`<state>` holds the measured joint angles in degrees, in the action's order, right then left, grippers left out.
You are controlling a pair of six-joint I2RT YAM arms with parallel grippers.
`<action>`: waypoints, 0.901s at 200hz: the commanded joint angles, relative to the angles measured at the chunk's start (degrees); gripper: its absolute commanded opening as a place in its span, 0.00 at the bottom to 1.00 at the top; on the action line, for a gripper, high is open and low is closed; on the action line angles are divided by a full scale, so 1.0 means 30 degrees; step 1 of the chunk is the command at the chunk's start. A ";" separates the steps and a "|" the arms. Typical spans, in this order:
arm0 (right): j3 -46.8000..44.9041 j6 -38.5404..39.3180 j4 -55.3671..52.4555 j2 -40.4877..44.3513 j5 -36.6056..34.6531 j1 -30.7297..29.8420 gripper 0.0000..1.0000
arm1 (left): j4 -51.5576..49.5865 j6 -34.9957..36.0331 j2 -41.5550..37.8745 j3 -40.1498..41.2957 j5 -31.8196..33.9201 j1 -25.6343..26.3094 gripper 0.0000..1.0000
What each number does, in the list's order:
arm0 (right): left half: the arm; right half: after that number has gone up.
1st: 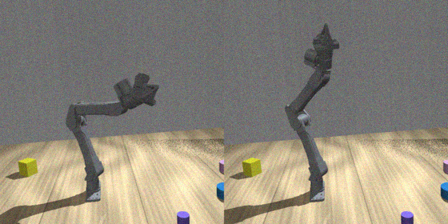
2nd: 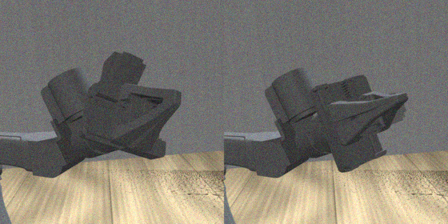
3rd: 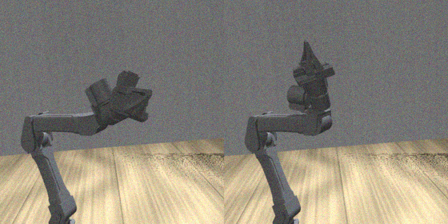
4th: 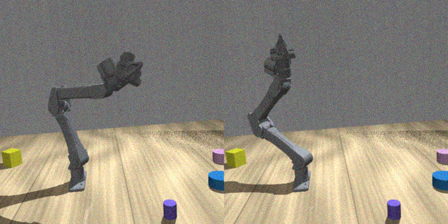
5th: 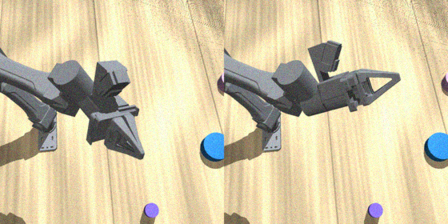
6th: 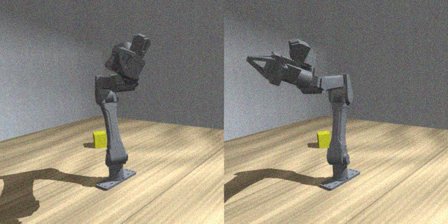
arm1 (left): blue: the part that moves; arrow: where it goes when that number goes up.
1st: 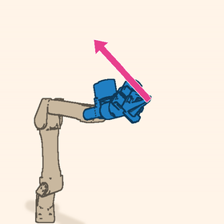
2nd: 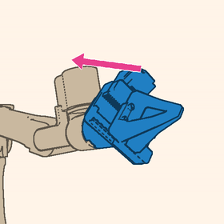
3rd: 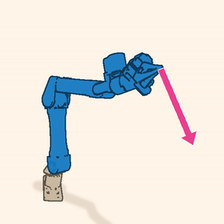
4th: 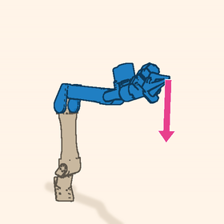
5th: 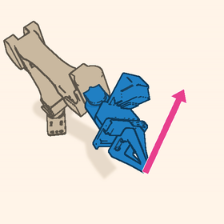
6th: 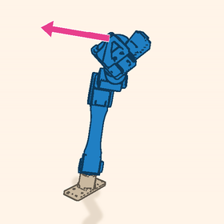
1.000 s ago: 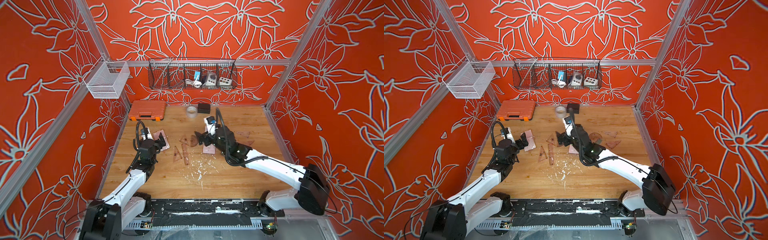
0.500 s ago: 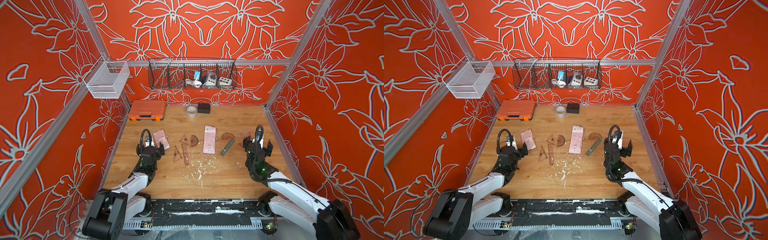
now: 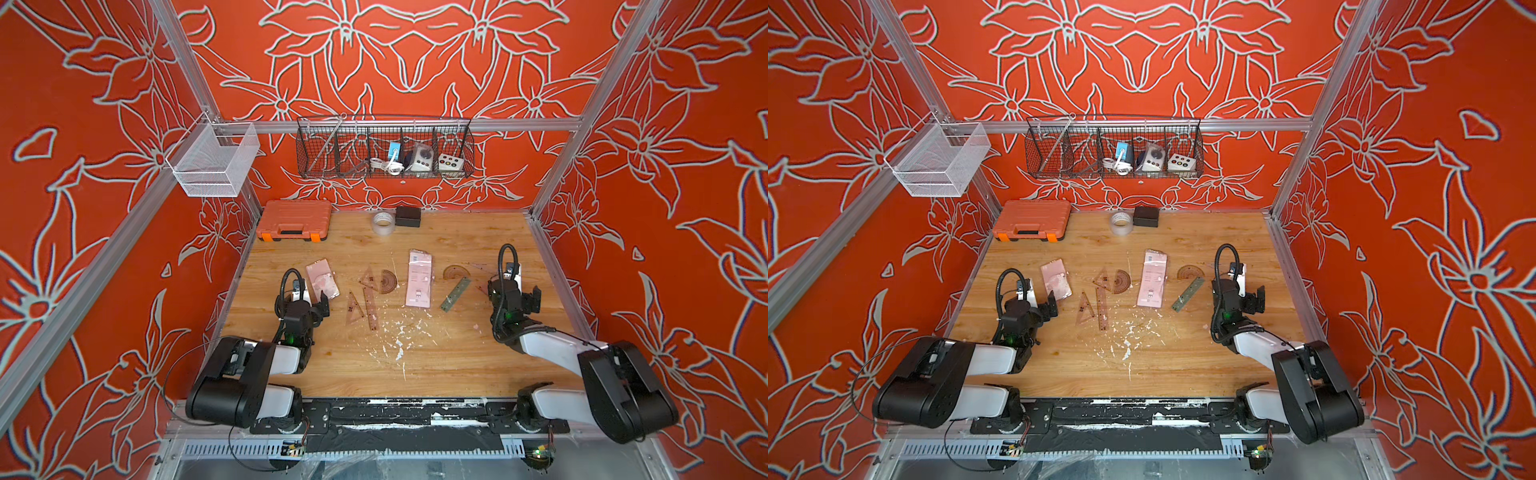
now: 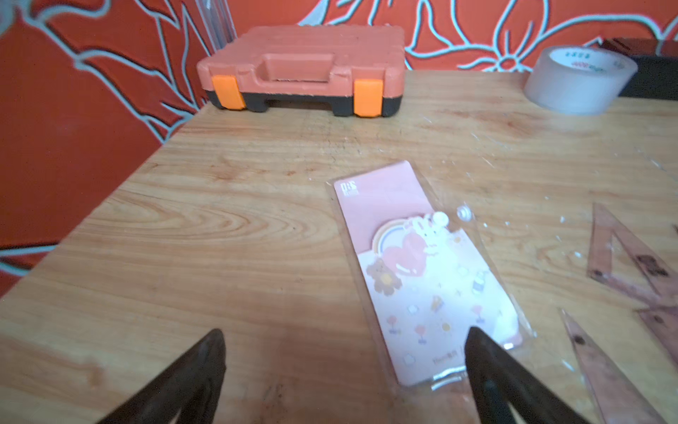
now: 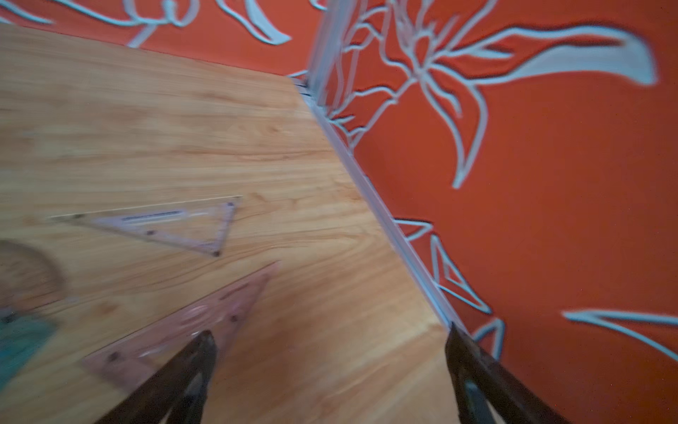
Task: Open the ruler set and take out the ruler
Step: Reset both arms
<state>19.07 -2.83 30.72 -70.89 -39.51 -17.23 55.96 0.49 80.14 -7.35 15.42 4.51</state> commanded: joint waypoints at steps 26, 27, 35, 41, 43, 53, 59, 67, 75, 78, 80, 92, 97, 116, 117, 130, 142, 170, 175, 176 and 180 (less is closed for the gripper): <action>-0.3276 0.0221 0.6802 0.1056 0.3862 0.2913 0.98 | -0.3171 -0.0513 0.0227 -0.3114 -0.0331 -0.0627 1.00; -0.3276 0.0187 0.6865 0.0845 0.4018 0.3025 0.98 | -0.3266 -0.0529 0.0190 -0.3144 -0.0348 -0.0641 1.00; -0.2673 0.0327 0.7281 -0.0768 0.5027 0.3447 0.98 | -0.2734 -0.0492 0.0329 -0.3076 -0.0368 -0.0729 1.00; -0.2141 0.0895 0.7811 -0.1925 0.6089 0.3459 0.98 | -0.2528 -0.0486 0.0436 -0.3006 -0.0358 -0.0726 1.00; -0.1963 0.1071 0.7867 -0.2314 0.6440 0.3445 0.98 | -0.2626 -0.0486 0.0385 -0.3014 -0.0363 -0.0738 1.00; -0.0762 0.1556 0.7057 -0.3956 0.7727 0.3461 0.99 | -0.3170 -0.0573 0.0178 -0.3148 -0.0530 -0.0766 1.00; -0.0897 0.1446 0.7902 -0.4140 0.8115 0.3691 0.99 | -0.2855 -0.0520 0.0334 -0.3115 -0.0515 -0.0772 1.00; -0.0807 0.0792 0.6145 -0.3375 0.7309 0.3782 0.98 | -0.3013 -0.0556 0.0268 -0.3129 -0.0581 -0.0804 1.00; -0.1046 0.0944 0.6900 -0.3305 0.7117 0.3731 0.98 | -0.3124 -0.0559 0.0196 -0.3161 -0.0606 -0.0801 1.00; -0.1405 0.1332 0.7855 -0.3444 0.7359 0.3622 0.98 | -0.2966 -0.0547 0.0286 -0.3124 -0.0600 -0.0816 1.00; -0.1764 0.1626 0.8815 -0.3572 0.7666 0.3507 0.98 | -0.2911 -0.0523 0.0310 -0.3117 -0.0577 -0.0805 1.00; -0.3406 0.2826 1.2113 -0.3912 0.8427 0.2765 0.98 | -0.3210 -0.0574 0.0202 -0.3144 -0.0641 -0.0846 1.00; -0.3109 0.2285 1.1673 -0.4040 0.7053 0.2700 0.98 | -0.3048 -0.0552 0.0254 -0.3150 -0.0629 -0.0831 1.00; -0.0182 0.0362 0.5148 -0.3423 0.7429 0.4221 0.98 | -0.3071 -0.0575 0.0231 -0.3151 -0.0650 -0.0833 1.00; -0.0267 0.0301 0.5203 -0.3358 0.7530 0.4294 0.98 | -0.3041 -0.0560 0.0251 -0.3148 -0.0639 -0.0846 1.00; -0.0631 0.0234 0.6513 -0.3650 0.7254 0.4383 0.98 | -0.3168 -0.0574 0.0217 -0.3172 -0.0657 -0.0831 1.00; -0.0789 0.0346 0.6742 -0.3674 0.7332 0.4371 0.98 | -0.3092 -0.0571 0.0244 -0.3145 -0.0664 -0.0839 1.00; -0.0757 0.0502 0.6611 -0.3588 0.7573 0.4328 0.98 | -0.3102 -0.0574 0.0237 -0.3145 -0.0665 -0.0878 1.00; -0.0788 0.0528 0.6797 -0.3667 0.7573 0.4310 0.98 | -0.3078 -0.0574 0.0242 -0.3151 -0.0658 -0.0864 1.00; -0.0804 0.0516 0.6819 -0.3671 0.7573 0.4309 0.98 | -0.3074 -0.0574 0.0241 -0.3147 -0.0658 -0.0862 1.00; -0.0804 0.0486 0.6811 -0.3659 0.7601 0.4317 0.98 | -0.3111 -0.0574 0.0242 -0.3144 -0.0665 -0.0886 1.00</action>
<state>16.64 -0.99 50.37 -82.00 -17.63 -4.16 46.35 -1.28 81.28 -16.71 13.80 2.24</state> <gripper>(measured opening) 0.981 0.995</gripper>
